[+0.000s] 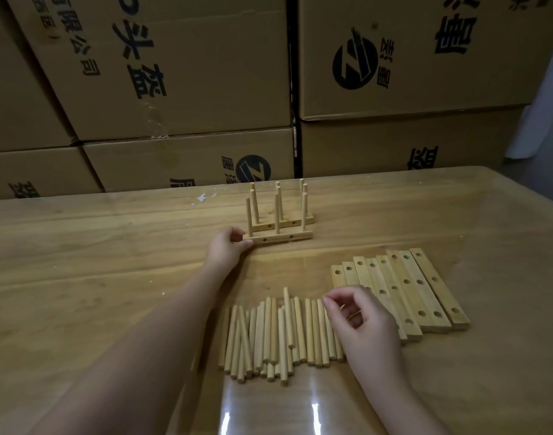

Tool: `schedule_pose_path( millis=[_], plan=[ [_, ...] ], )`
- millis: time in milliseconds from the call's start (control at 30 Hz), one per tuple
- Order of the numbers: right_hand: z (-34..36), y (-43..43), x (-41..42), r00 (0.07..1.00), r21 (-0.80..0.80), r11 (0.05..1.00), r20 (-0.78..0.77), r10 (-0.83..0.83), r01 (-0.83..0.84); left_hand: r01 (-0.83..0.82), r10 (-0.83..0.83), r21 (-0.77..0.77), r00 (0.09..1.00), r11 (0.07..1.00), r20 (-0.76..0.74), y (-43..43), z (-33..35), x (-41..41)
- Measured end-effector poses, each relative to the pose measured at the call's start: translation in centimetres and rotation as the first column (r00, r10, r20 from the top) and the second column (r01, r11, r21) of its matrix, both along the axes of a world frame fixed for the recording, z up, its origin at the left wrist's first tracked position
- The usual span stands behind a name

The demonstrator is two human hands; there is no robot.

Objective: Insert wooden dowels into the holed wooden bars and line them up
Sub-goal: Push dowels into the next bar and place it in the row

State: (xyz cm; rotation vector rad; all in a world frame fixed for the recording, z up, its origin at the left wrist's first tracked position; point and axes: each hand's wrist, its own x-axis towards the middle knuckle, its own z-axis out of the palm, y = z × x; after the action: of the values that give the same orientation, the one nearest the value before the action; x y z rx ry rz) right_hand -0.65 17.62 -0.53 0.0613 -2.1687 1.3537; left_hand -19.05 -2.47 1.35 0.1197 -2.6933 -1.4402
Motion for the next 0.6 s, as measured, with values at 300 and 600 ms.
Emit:
schedule_pose_path(
  millis=[300, 600],
  plan=[
    [-0.1, 0.0, -0.1, 1.000, -0.008, 1.000, 0.023, -0.006, 0.006, -0.056, 0.056, -0.170, 0.998, 0.984, -0.005, 1.3, -0.9, -3.2],
    [0.1, 0.0, -0.2, 1.000, 0.006, 1.000, 0.012, -0.021, 0.021, -0.106, 0.088, -0.279, 0.993, 0.954, -0.078, 1.4, -1.5, -4.3]
  ],
)
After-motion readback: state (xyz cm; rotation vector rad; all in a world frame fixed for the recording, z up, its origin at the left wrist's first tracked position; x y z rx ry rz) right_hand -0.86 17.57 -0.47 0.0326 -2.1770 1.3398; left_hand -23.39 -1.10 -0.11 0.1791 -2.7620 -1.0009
